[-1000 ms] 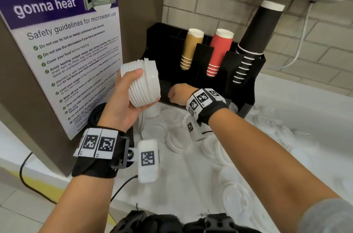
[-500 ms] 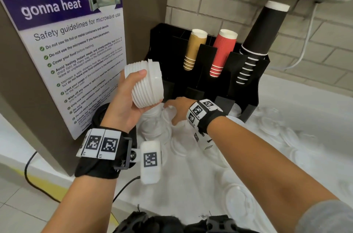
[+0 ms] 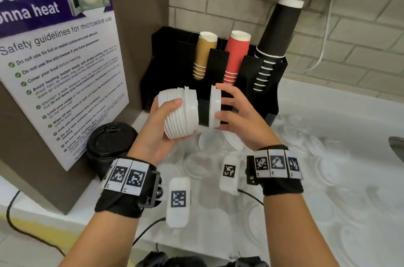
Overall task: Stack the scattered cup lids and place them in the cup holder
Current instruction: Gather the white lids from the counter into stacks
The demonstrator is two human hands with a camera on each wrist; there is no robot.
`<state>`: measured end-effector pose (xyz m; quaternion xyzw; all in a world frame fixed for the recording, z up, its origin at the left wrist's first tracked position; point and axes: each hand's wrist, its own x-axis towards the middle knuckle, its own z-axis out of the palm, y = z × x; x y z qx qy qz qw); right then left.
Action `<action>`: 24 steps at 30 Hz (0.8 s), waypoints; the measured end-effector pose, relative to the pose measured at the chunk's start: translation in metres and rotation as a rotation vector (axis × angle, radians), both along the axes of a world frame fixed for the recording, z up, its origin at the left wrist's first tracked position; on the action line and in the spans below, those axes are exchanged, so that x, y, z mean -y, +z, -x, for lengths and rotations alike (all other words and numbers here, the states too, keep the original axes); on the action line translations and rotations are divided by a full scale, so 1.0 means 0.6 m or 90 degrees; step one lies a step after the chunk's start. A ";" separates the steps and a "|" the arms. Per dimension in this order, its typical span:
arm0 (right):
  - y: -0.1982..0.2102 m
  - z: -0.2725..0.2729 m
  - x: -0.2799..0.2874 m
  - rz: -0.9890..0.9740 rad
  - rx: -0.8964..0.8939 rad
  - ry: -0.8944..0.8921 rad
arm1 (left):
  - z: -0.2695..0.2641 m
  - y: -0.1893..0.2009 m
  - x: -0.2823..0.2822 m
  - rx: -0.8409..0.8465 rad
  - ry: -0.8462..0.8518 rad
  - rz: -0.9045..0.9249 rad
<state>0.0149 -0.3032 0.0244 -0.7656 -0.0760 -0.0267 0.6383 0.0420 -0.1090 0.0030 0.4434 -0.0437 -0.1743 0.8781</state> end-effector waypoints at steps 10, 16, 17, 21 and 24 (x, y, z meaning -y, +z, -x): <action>-0.008 0.055 0.000 0.033 0.042 0.000 | 0.019 -0.020 0.044 -0.012 -0.080 -0.056; -0.004 0.069 -0.001 0.055 0.048 -0.010 | 0.027 -0.021 0.056 -0.003 -0.074 -0.046; -0.004 0.070 0.000 0.060 0.052 -0.013 | 0.028 -0.022 0.057 0.000 -0.078 -0.046; 0.000 0.071 0.001 0.085 0.063 -0.014 | 0.028 -0.020 0.058 0.002 -0.101 -0.041; 0.006 0.072 0.001 0.090 0.056 -0.011 | 0.028 -0.018 0.057 -0.001 -0.126 -0.026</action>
